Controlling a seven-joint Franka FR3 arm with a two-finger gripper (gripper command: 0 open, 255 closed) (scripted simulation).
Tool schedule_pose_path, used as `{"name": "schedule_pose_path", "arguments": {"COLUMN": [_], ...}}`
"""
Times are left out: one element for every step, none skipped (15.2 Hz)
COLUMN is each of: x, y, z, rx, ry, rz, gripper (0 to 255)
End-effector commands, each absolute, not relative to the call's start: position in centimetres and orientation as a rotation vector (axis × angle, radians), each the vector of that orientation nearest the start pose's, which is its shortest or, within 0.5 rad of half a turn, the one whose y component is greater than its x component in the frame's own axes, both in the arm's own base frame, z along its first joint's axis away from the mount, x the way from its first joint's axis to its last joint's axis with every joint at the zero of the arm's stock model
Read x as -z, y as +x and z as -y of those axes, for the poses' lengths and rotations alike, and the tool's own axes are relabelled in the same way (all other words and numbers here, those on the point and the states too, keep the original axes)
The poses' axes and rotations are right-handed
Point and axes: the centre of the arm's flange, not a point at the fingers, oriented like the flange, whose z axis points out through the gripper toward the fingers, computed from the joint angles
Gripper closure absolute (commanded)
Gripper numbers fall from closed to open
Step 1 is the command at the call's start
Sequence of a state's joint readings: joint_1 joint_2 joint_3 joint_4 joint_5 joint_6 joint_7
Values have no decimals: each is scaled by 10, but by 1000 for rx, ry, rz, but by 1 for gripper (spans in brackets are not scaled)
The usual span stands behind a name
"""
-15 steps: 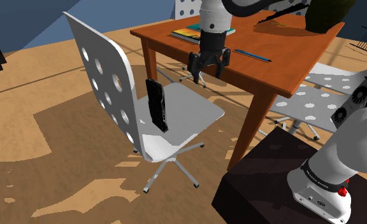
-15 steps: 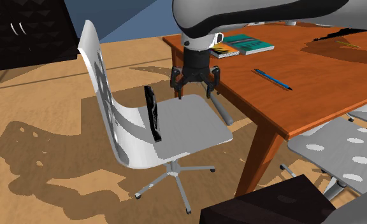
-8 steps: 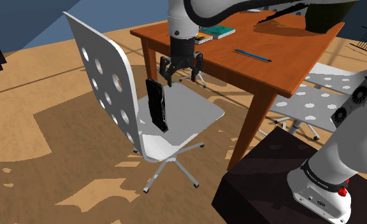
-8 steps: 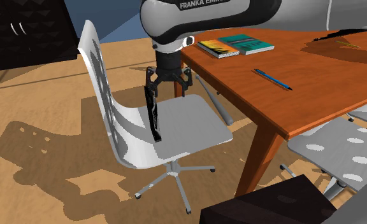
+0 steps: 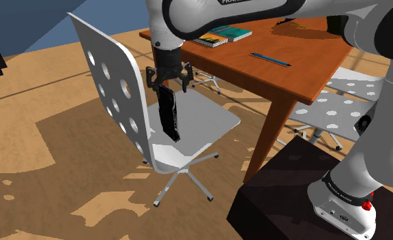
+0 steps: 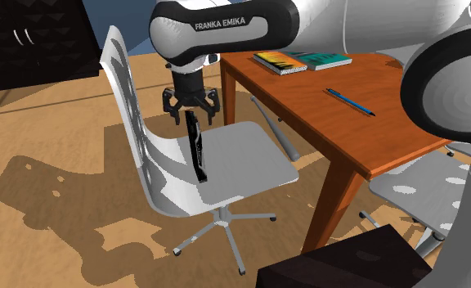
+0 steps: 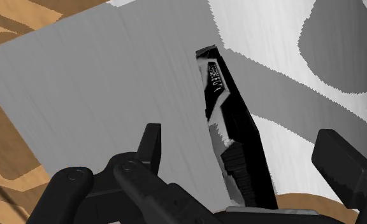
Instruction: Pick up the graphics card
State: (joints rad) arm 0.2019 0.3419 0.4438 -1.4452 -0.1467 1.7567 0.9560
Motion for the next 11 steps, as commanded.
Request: {"name": "schedule_pose_path", "arguments": {"x": [-500, -494, -489, -484, -475, -475, -475, -476, -476, -476, -476], "y": [556, 556, 556, 556, 556, 556, 556, 556, 556, 556, 556], "z": [-353, -353, -353, -353, -353, -353, -353, -353, -353, -353, -353], "rx": [4, 4, 4, 4, 4, 4, 4, 4, 4, 4, 4], "ry": [-3103, -3103, -3103, -3103, -3103, -3103, -3103, -3103, -3103, -3103, -3103], "rz": [-481, -481, -481, -481, -481, -481, -481, -481, -481, -481, -481], "gripper": [0, 0, 0, 0, 0, 0, 0, 255, 255, 255, 255]}}
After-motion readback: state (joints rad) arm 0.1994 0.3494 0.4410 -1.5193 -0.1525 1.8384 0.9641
